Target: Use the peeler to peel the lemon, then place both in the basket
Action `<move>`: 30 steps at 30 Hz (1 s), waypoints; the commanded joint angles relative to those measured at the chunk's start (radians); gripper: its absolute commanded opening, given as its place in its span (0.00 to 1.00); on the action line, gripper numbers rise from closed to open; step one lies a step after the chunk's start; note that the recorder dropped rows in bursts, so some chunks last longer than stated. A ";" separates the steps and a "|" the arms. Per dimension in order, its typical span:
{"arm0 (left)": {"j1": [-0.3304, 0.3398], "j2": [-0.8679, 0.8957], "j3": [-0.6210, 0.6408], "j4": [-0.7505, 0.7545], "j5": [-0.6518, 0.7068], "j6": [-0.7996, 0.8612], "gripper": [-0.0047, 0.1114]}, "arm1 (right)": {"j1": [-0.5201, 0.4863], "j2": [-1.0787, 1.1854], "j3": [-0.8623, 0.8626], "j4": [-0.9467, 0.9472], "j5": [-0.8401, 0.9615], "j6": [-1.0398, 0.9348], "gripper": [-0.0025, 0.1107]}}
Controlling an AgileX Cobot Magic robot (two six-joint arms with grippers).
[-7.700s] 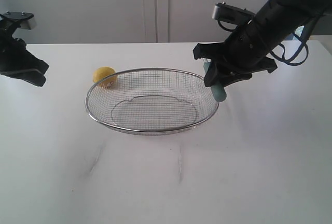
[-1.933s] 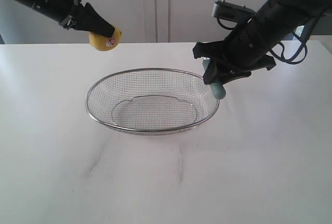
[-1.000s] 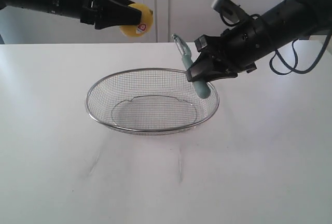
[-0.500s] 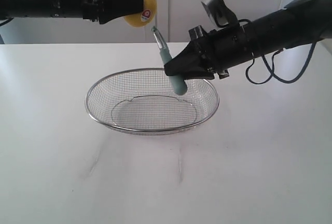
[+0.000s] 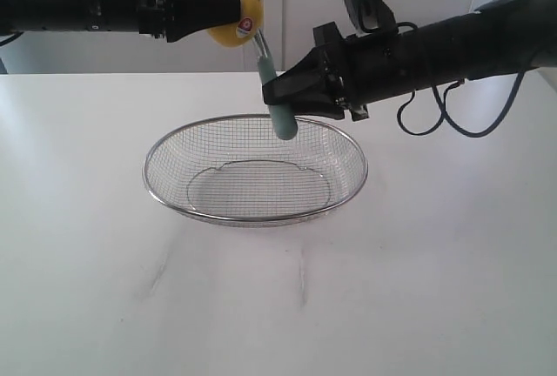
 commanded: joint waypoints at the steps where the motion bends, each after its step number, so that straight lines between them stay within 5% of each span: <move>1: -0.005 -0.016 0.000 -0.039 0.021 0.004 0.04 | 0.023 -0.002 0.000 0.024 0.012 -0.014 0.02; 30: -0.005 -0.016 0.000 -0.039 0.019 0.000 0.04 | -0.054 -0.058 0.000 0.055 0.012 0.031 0.02</move>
